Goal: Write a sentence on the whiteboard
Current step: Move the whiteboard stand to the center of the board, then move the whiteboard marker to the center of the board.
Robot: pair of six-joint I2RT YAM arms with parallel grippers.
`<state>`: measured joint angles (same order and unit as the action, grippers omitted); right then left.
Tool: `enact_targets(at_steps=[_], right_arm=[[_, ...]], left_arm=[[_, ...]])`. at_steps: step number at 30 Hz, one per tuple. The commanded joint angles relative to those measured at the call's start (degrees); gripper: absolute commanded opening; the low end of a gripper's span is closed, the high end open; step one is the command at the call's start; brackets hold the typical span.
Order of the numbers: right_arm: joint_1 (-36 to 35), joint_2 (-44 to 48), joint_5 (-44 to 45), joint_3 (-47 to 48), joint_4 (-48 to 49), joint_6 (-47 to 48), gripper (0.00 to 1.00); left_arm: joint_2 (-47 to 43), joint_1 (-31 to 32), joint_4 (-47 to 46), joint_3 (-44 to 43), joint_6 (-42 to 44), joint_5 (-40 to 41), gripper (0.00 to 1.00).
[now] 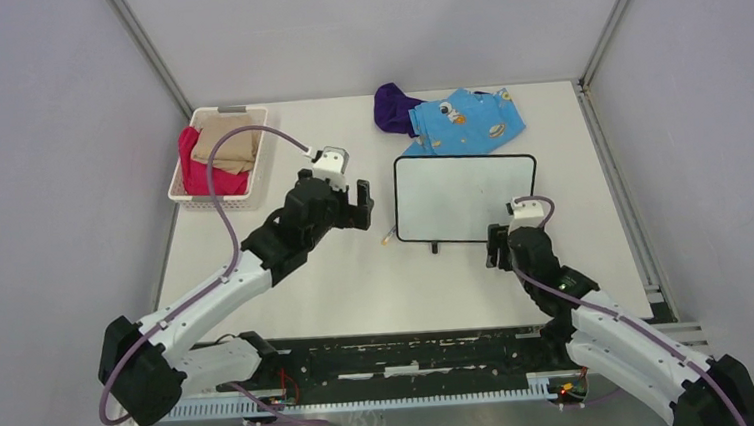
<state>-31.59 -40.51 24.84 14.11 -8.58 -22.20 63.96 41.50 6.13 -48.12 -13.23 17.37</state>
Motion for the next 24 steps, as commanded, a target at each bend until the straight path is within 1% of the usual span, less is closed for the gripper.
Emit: enact_targets(at_steps=[1, 3, 7, 10, 11, 13, 14, 18, 24], right_arm=[[0.2, 2.6, -3.7, 3.5, -2.4, 3.1, 0.71], [0.2, 5.1, -4.4, 3.4, -2.5, 4.0, 0.71], [0.2, 10.1, -5.8, 4.1, -3.0, 5.5, 0.72], [0.1, 12.8, -6.5, 4.8, -3.5, 6.0, 0.72], [0.1, 13.4, -6.7, 5.0, -3.5, 6.2, 0.72], [0.1, 14.3, -6.9, 4.9, -3.6, 6.7, 0.72], [0.1, 14.6, -6.9, 4.7, -3.4, 6.8, 0.72], [0.1, 15.9, -6.5, 4.7, -3.7, 7.1, 0.71], [0.2, 18.4, -5.9, 4.9, -3.8, 7.5, 0.71]], left_arm=[[3.3, -1.3, 7.5, -2.0, 3.8, -11.6, 1.0], [4.7, -1.7, 8.8, -1.6, 4.2, -12.8, 1.0], [7.6, -2.1, 7.6, -0.3, 7.4, -16.6, 1.0], [13.1, -2.2, 8.2, -2.4, 10.5, -19.0, 0.98], [16.1, -2.2, 9.2, -4.1, 11.8, -20.4, 0.93], [23.1, -2.1, 12.0, -8.5, 14.9, -23.3, 0.79], [25.8, -2.1, 12.7, -9.7, 15.8, -24.2, 0.75], [32.6, -2.1, 11.3, -12.9, 18.6, -24.9, 0.7], [35.3, -2.2, 7.0, -12.6, 20.8, -24.6, 0.65]])
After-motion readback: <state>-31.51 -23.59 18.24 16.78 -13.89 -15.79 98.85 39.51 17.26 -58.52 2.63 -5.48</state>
